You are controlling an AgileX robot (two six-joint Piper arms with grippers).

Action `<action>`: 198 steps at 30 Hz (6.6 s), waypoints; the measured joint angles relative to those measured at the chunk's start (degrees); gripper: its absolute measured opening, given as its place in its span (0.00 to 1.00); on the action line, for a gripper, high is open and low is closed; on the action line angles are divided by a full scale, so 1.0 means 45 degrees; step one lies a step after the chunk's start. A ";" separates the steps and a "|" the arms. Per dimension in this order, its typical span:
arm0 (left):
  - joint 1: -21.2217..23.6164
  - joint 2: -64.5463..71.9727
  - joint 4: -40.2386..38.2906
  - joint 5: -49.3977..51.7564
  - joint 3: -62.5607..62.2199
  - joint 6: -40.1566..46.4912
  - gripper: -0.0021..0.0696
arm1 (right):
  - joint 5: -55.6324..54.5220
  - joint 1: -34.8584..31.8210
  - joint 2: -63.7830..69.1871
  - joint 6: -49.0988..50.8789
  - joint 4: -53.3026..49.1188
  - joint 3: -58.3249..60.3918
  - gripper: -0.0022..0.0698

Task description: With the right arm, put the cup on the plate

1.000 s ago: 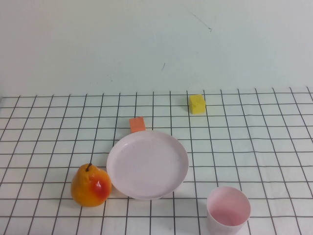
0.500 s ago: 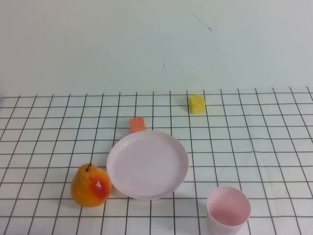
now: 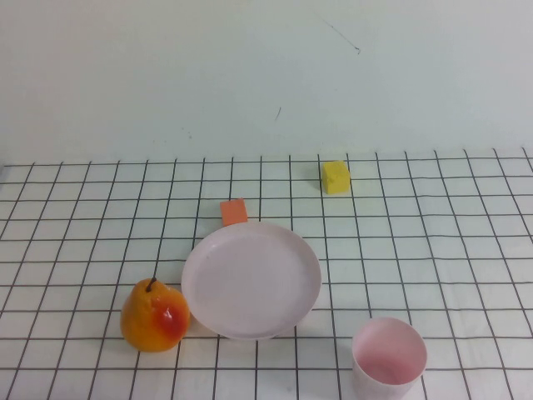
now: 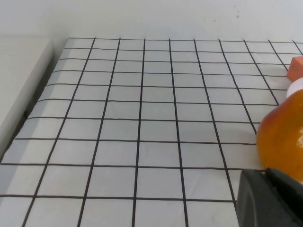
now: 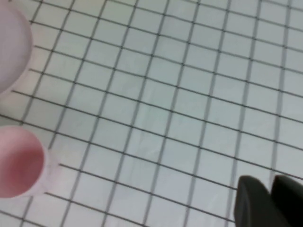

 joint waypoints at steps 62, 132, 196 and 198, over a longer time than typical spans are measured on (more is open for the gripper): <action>0.0000 0.0000 0.0000 0.0000 0.0000 0.0000 0.02 | -0.0306 0.7880 1.5381 -0.3335 0.1762 -1.1393 0.06; 0.0000 0.0000 0.0000 0.0000 0.0000 0.0000 0.03 | 0.0940 0.8047 -0.0231 0.2679 -0.3741 -0.3852 0.03; 0.0000 0.0000 0.0000 0.0000 0.0000 0.0000 0.02 | -0.7408 0.0140 -1.1965 0.4518 -0.3903 1.2562 0.03; 0.0000 0.0000 0.0000 0.0000 0.0000 0.0000 0.02 | -0.7400 0.0253 -1.1965 0.4518 -0.3903 1.2562 0.03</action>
